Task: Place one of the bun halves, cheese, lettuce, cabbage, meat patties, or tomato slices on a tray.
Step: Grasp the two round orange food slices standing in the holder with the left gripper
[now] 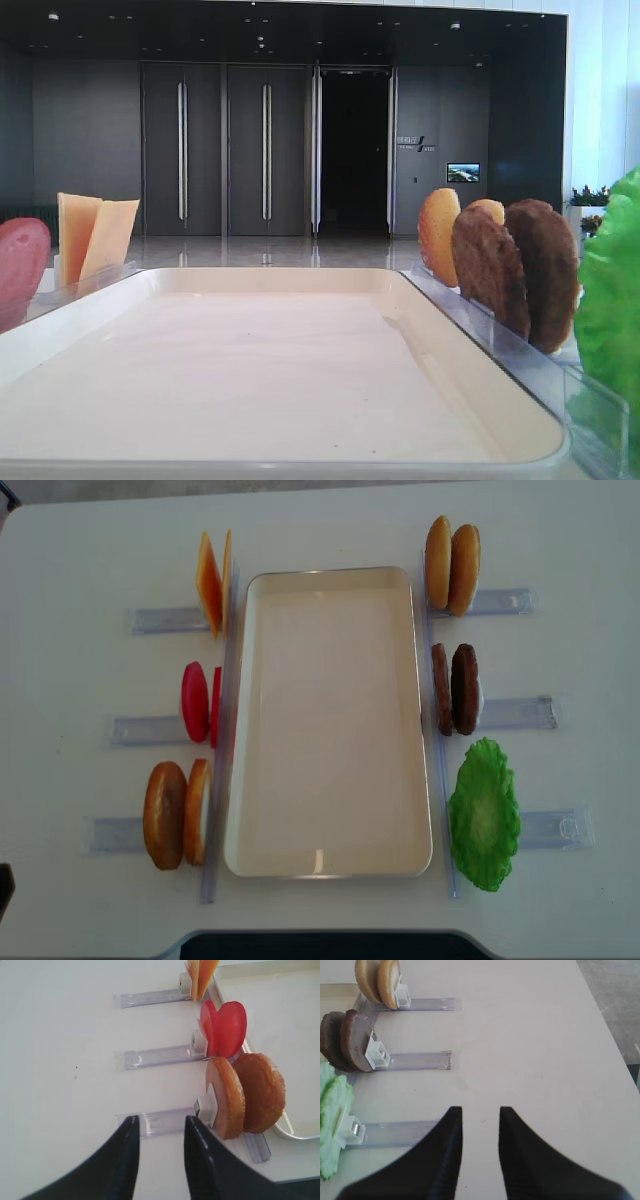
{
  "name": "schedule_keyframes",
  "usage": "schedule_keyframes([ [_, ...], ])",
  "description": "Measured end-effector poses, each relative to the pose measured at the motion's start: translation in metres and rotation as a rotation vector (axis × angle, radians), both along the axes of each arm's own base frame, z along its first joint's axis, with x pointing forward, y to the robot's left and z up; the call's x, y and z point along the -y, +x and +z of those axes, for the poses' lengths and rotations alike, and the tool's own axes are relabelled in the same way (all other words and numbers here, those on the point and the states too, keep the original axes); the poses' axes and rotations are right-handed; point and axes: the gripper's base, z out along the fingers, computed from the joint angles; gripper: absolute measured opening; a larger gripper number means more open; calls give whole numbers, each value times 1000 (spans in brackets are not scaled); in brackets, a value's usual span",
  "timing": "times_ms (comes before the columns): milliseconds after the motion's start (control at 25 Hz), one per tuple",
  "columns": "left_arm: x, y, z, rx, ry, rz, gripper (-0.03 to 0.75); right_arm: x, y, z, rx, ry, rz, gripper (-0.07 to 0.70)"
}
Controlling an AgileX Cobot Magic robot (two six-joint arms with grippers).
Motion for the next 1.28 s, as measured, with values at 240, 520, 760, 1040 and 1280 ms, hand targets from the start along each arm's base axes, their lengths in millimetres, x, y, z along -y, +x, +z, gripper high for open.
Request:
schedule_keyframes([
  [240,0,0,0,0,0,0,257,0,0,0,0,0,0,209],
  [520,0,0,0,0,0,0,344,0,0,0,0,0,0,209],
  [760,-1,-5,6,-5,-12,9,356,0,0,0,0,0,0,209],
  [1040,1,8,8,-126,-56,46,358,0,0,0,0,0,0,209],
  [1280,6,42,35,-275,-90,89,358,0,0,0,0,0,0,209],
])
